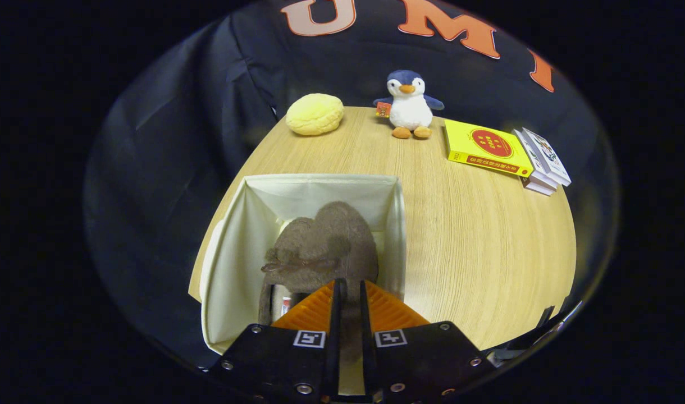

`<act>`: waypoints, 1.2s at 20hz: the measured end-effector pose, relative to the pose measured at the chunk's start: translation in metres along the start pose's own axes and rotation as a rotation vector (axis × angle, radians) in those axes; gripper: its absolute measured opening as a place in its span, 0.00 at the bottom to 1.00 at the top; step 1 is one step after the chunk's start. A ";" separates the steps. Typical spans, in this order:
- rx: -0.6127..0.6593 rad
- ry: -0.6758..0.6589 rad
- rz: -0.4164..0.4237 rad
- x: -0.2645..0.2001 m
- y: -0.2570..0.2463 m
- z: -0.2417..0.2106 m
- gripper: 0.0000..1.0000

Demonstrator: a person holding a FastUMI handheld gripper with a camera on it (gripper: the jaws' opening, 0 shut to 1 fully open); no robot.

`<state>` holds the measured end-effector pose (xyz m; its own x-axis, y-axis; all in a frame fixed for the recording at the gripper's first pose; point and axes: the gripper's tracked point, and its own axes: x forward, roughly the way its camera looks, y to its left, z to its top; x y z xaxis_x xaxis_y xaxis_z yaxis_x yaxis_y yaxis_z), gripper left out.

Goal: Open the storage box then place both shoes into the box .Put the left shoe in first, then the right shoe, with the right side of both shoes facing outward in a uniform manner.

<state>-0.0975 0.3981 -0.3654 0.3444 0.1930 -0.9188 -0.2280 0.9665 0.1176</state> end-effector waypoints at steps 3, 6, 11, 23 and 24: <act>-0.039 -0.077 0.016 -0.023 -0.003 0.018 0.20; -0.020 -0.183 0.065 -0.052 -0.008 0.043 0.25; -0.004 -0.390 0.052 -0.101 -0.057 0.085 0.46; 0.070 -0.863 -0.084 -0.254 -0.251 0.144 0.89; 0.065 -0.902 -0.109 -0.268 -0.269 0.147 0.90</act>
<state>0.0052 0.1112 -0.0960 0.9491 0.1328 -0.2856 -0.1103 0.9895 0.0936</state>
